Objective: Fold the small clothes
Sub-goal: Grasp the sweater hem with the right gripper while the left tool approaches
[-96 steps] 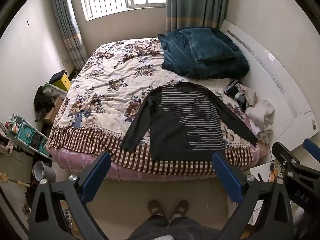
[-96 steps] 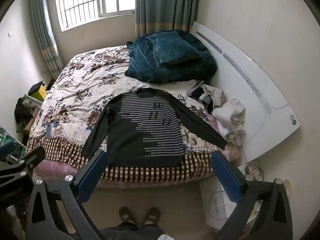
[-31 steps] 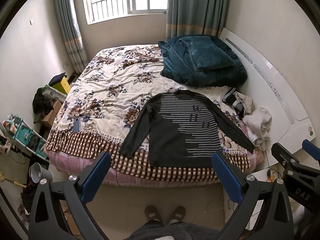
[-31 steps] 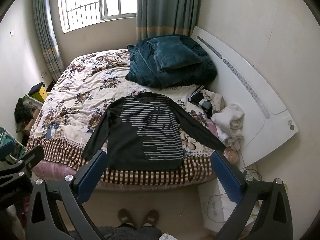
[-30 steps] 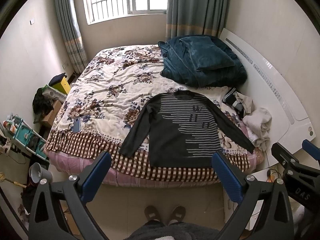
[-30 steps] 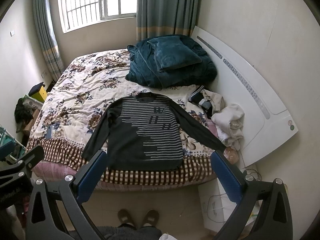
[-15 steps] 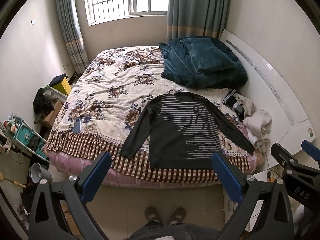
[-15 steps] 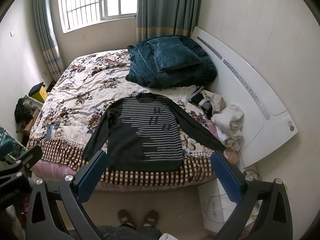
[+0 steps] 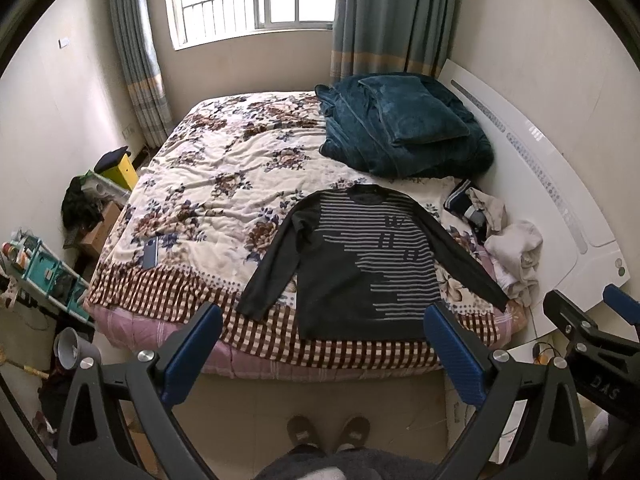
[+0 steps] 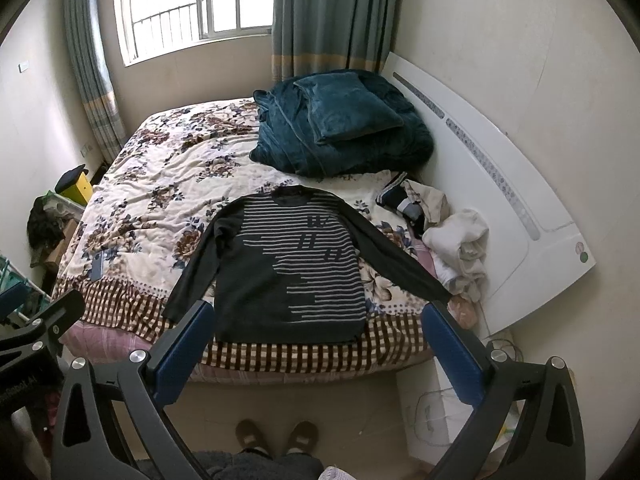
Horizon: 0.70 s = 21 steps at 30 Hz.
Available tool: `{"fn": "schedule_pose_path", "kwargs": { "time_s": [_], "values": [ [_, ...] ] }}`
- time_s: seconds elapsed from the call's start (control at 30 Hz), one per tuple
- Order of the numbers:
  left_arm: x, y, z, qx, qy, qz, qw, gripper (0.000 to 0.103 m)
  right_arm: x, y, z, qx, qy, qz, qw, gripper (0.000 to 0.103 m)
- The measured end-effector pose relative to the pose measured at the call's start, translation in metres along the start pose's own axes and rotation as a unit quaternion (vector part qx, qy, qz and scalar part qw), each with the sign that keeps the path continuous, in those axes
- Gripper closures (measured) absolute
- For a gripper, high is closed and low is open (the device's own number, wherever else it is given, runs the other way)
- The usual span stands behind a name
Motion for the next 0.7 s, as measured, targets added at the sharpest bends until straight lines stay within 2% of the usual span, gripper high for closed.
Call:
{"fn": "schedule_pose_path", "kwargs": {
  "time_s": [0.17,0.3,0.47,0.6,0.7],
  "values": [
    [-0.005,-0.047,0.002,-0.011,-0.02,-0.015,0.9996,0.0,0.008,-0.044,-0.013,0.038,-0.028,0.022,0.999,0.0],
    [-0.009,-0.109,-0.006,-0.013,-0.036,-0.008,0.9992,0.0,0.021,-0.109,-0.052,0.092,-0.076,0.044,0.992,0.0],
    [-0.013,-0.197,-0.031,-0.022,-0.048,0.006,0.9986,0.0,0.048,-0.2,-0.113,0.129,-0.139,0.069,0.979,0.0],
    [-0.01,-0.281,-0.058,-0.03,-0.049,0.044,0.9974,0.0,0.077,-0.301,-0.179,0.166,-0.194,0.111,0.96,0.0],
    [-0.006,-0.345,-0.08,-0.047,-0.055,0.067,0.9951,0.0,0.104,-0.389,-0.239,0.185,-0.249,0.145,0.94,0.0]
  ]
}}
Point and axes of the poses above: each gripper's, at about its wrist camera, not at the fingertips, and y roughly against the way its jaws point, z to its left, x to its underside, the point moved 3 cm from there along -y, roughly the way its jaws point, and after that the axes turned 6 degrees about -z, right-handed, at the moved point
